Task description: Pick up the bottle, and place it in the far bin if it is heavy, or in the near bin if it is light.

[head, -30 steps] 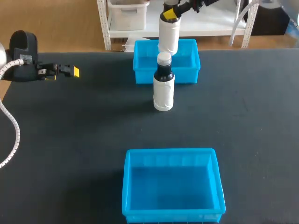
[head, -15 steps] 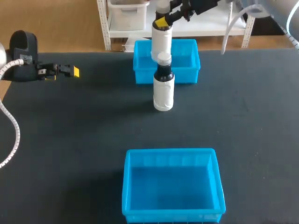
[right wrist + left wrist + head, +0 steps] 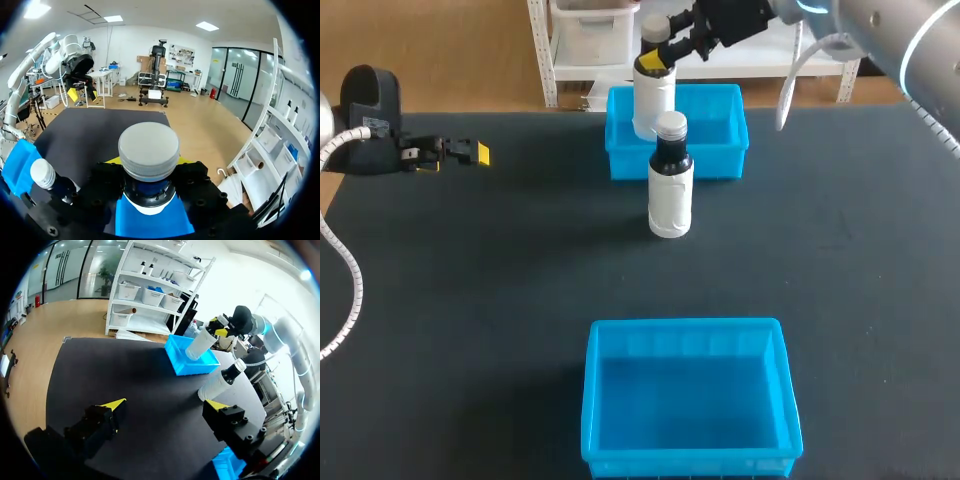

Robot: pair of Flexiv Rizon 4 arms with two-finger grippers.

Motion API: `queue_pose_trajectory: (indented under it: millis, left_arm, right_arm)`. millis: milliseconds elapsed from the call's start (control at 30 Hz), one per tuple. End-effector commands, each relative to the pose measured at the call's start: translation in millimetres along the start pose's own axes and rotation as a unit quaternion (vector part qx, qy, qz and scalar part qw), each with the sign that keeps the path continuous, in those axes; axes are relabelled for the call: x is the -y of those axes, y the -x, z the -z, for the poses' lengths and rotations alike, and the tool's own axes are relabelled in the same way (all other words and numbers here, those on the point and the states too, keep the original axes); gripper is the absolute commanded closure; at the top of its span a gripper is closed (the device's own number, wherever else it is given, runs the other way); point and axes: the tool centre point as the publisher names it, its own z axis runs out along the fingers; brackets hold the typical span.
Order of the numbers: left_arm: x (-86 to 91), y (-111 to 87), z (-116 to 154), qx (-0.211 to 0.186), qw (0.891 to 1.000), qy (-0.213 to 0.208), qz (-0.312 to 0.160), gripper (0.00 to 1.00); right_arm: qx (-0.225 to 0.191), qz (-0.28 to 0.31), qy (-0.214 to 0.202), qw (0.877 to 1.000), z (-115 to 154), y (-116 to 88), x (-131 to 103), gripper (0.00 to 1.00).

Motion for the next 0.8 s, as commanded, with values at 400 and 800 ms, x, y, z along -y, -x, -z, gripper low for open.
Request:
queue_pose_trajectory:
  millis: [400,800]
  left_arm:
    - [0.0,0.0,0,0.0,1.0,0.0,0.0,0.0]
    - [0.0,0.0,0,0.0,1.0,0.0,0.0,0.0]
  right_arm:
    - [0.004,-0.015,0.18,0.984,-25,-15,12,1.0]
    - [0.002,-0.022,0.188,0.982,-32,-25,12,1.0]
